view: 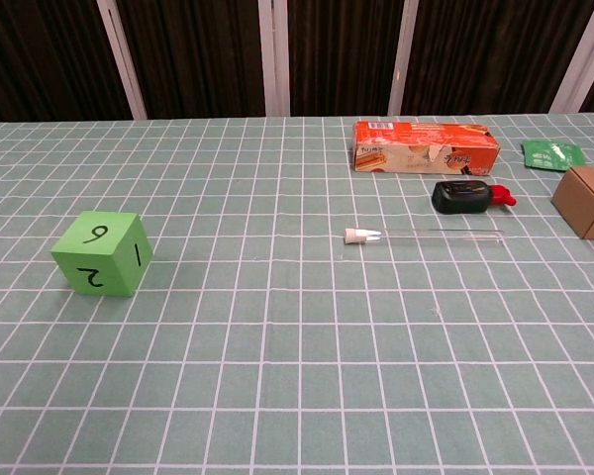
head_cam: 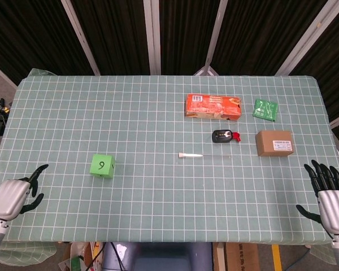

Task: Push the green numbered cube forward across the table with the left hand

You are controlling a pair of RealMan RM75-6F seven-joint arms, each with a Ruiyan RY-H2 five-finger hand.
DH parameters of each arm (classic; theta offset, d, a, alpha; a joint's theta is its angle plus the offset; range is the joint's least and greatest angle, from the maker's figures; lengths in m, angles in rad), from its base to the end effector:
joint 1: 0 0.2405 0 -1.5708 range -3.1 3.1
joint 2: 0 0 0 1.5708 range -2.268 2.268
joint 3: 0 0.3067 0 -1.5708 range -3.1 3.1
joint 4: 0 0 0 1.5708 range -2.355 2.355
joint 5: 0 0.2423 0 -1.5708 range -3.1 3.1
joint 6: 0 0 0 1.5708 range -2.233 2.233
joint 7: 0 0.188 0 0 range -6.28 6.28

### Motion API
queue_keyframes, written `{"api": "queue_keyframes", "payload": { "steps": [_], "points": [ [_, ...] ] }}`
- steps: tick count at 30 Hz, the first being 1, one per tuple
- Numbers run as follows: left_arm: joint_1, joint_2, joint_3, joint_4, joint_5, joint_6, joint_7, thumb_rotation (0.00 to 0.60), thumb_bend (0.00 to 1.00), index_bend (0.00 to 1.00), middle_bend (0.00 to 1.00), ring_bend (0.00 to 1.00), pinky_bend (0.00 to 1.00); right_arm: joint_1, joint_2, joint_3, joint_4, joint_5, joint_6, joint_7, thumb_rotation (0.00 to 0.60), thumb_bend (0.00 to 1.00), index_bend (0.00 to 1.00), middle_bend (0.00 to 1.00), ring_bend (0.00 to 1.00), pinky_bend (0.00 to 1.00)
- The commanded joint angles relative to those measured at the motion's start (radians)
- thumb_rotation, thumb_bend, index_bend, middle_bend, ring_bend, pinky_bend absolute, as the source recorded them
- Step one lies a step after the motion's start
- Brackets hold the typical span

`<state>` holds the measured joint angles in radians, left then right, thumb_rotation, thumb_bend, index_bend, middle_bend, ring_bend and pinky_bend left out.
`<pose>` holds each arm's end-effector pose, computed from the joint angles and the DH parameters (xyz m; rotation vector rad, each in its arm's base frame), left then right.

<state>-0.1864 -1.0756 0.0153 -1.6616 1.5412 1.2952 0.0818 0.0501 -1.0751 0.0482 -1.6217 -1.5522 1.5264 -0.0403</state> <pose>-0.3521 0.2458 0.1162 -1.6515 -0.9336 -0.7734 -0.3659 -0.2182 0.1698 1.4105 -0.8165 0.8773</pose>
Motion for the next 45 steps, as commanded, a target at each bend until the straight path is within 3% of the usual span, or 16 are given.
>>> {"api": "queue_keyframes", "payload": {
  "steps": [1,7,16,27,45],
  "points": [
    [-0.109,0.100,-0.017,-0.146,-0.142,-0.227,-0.003,0.600,0.64,0.11,0.74,0.67,0.82,0.002,-0.003,0.001,-0.002,0.005,-0.005,-0.007,0.600,0.04,0.06,0.00,0.00,0.00],
    [-0.233,0.181,-0.044,-0.283,-0.339,-0.444,0.069,0.600,0.71,0.11,0.79,0.72,0.83,0.003,-0.005,0.000,-0.009,0.011,-0.012,-0.023,0.600,0.05,0.06,0.00,0.00,0.00],
    [-0.318,0.172,-0.029,-0.394,-0.530,-0.486,0.232,0.600,0.72,0.11,0.80,0.73,0.83,0.003,0.002,0.004,-0.013,0.022,-0.016,-0.012,0.600,0.05,0.06,0.00,0.00,0.00],
    [-0.346,0.071,-0.012,-0.418,-0.665,-0.310,0.414,0.600,0.72,0.11,0.81,0.73,0.83,0.003,0.006,0.011,-0.013,0.035,-0.018,0.000,0.600,0.04,0.06,0.00,0.00,0.00],
    [-0.402,-0.092,-0.023,-0.342,-0.815,-0.197,0.537,0.600,0.71,0.12,0.81,0.73,0.83,0.013,0.000,0.016,-0.009,0.057,-0.044,-0.012,0.600,0.05,0.06,0.00,0.00,0.00]
  ]
}}
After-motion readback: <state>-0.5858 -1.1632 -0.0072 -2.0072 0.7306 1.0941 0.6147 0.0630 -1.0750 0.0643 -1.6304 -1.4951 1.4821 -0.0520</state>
